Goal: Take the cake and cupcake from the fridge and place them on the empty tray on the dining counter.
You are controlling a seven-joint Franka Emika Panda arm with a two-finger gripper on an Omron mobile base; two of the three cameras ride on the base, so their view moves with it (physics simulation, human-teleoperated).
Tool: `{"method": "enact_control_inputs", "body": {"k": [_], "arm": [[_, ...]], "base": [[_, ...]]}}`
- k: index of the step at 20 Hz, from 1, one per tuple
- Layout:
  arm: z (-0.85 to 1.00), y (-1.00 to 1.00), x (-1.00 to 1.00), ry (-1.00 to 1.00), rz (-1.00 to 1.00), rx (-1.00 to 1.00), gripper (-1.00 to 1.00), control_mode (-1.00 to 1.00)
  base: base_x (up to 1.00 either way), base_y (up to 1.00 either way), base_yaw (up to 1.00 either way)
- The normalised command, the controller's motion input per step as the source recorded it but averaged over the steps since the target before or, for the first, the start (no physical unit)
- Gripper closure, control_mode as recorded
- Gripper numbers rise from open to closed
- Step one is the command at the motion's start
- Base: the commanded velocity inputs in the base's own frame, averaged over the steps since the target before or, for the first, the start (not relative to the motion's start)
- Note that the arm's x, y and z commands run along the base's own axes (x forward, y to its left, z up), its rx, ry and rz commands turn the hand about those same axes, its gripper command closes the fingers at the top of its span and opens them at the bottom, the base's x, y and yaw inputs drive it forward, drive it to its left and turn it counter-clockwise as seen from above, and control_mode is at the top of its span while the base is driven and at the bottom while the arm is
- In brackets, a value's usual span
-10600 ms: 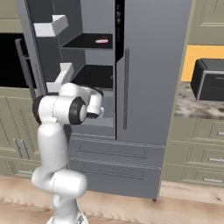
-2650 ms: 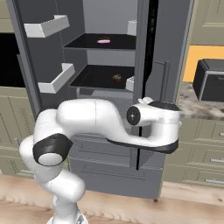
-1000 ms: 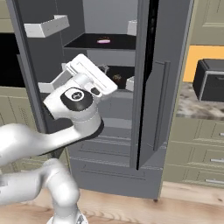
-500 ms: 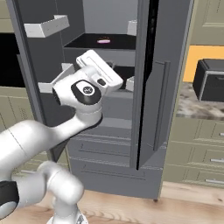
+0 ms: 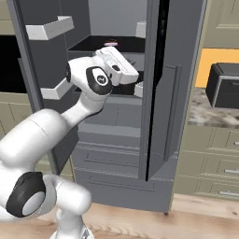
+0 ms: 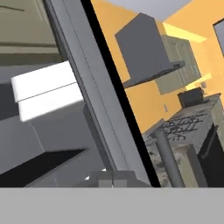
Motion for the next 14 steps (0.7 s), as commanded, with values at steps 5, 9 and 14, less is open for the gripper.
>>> {"method": "enact_control_inputs", "body": {"k": [5,9,14], "arm": [[-0.47,-0.60,0.43,0.22,0.00,0.00,1.00,-1.00],[-0.39,-0.57,0.46,0.19,-0.01,-0.02,1.00,-1.00],[-0.17,-0.90,0.43,0.08,0.00,0.00,1.00,-1.00]], "base": [[0.00,0.00,0.00],[0.00,0.00,0.00],[0.00,0.00,0.00]]}}
